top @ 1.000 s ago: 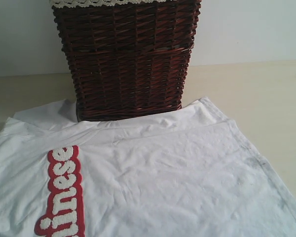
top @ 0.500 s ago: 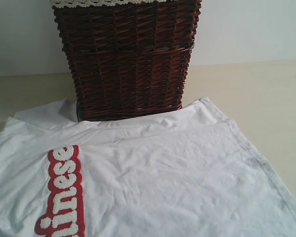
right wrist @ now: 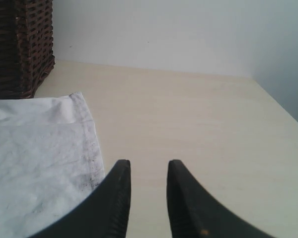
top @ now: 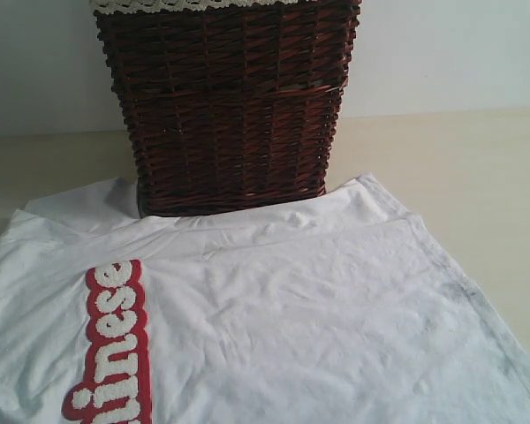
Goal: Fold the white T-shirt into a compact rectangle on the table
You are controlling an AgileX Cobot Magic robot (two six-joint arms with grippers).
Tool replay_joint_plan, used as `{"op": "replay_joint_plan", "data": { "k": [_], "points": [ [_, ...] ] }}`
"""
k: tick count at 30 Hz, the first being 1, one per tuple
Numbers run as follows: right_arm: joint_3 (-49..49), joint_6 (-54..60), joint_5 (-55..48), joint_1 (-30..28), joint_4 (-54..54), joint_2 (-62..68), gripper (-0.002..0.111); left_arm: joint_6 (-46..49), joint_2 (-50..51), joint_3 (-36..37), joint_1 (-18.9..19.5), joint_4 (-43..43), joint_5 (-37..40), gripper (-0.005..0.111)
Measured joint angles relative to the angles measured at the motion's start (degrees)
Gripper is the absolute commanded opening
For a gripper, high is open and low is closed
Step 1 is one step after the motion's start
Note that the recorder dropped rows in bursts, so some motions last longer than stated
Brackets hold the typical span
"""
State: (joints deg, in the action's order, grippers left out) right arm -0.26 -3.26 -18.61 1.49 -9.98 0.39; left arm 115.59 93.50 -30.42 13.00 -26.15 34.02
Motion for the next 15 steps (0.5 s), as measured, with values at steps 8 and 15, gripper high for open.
{"op": "replay_joint_plan", "data": {
  "k": [8, 15],
  "points": [
    [0.0, 0.3, 0.4, 0.0, 6.6, 0.0, 0.027, 0.0, 0.0, 0.0, 0.0, 0.0, 0.0, 0.026],
    [0.0, 17.6, 12.1, 0.0, -0.9, 0.0, 0.027, 0.0, 0.0, 0.0, 0.0, -0.3, 0.0, 0.026]
  ]
}}
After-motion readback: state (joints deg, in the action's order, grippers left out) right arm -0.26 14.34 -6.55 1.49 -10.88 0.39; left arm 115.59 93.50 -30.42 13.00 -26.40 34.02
